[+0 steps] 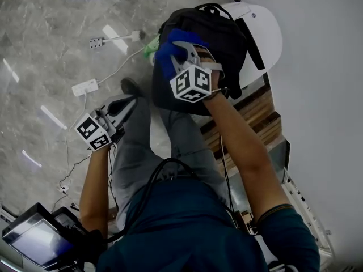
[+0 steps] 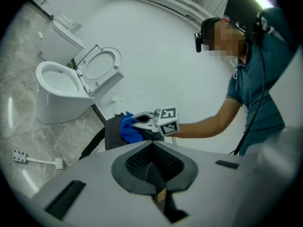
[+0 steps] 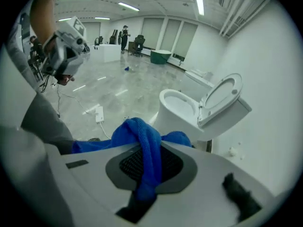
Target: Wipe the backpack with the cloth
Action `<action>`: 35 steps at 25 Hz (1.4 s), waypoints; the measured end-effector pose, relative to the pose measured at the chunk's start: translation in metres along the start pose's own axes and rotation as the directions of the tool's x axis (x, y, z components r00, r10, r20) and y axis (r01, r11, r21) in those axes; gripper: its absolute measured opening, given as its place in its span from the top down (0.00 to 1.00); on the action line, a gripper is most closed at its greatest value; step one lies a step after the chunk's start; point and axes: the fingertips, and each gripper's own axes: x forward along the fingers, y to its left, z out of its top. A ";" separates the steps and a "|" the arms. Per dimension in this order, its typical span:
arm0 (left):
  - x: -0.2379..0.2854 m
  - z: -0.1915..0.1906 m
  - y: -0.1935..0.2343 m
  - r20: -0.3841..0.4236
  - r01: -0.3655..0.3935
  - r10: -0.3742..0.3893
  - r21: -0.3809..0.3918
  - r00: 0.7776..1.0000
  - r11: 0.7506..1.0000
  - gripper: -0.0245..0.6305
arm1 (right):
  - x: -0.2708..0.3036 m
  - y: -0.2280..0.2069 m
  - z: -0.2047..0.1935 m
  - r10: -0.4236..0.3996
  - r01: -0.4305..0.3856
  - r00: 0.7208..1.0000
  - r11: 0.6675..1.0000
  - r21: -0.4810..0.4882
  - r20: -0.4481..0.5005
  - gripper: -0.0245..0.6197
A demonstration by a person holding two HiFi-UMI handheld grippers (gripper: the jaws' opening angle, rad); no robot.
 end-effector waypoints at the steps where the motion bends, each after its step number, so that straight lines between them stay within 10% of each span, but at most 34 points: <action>1: 0.000 0.001 0.000 -0.003 -0.002 0.002 0.002 1.000 1.000 0.96 | 0.008 -0.018 -0.003 0.021 -0.020 1.000 0.999 0.039 -0.020 0.91; 9: -0.003 0.004 0.003 0.014 -0.024 0.024 0.001 1.000 1.000 0.96 | -0.030 -0.129 -0.190 0.003 0.119 0.905 0.959 0.259 -0.426 0.91; 13: -0.010 -0.003 0.006 0.011 -0.027 0.028 -0.019 1.000 0.999 0.96 | -0.041 -0.121 -0.186 -0.093 0.211 0.905 0.945 0.250 -0.414 0.91; 18: -0.001 0.002 -0.002 -0.003 -0.022 0.022 0.001 1.000 1.000 0.96 | 0.038 -0.105 -0.112 0.028 -0.002 0.942 0.997 0.078 -0.334 0.91; 23: 0.001 0.012 -0.006 0.001 -0.026 0.026 0.021 1.000 0.999 0.96 | -0.008 -0.144 -0.186 0.038 0.027 0.878 0.991 0.128 -0.478 0.91; 28: 0.009 0.014 -0.010 0.003 -0.010 0.010 0.010 1.000 1.000 0.96 | -0.100 -0.108 -0.216 -0.014 0.156 0.908 0.939 0.306 -0.418 0.91; 35: 0.032 0.019 -0.024 -0.039 -0.007 0.008 0.031 0.999 0.999 0.96 | -0.135 0.017 -0.196 -0.041 0.192 0.969 0.744 0.640 -0.244 0.91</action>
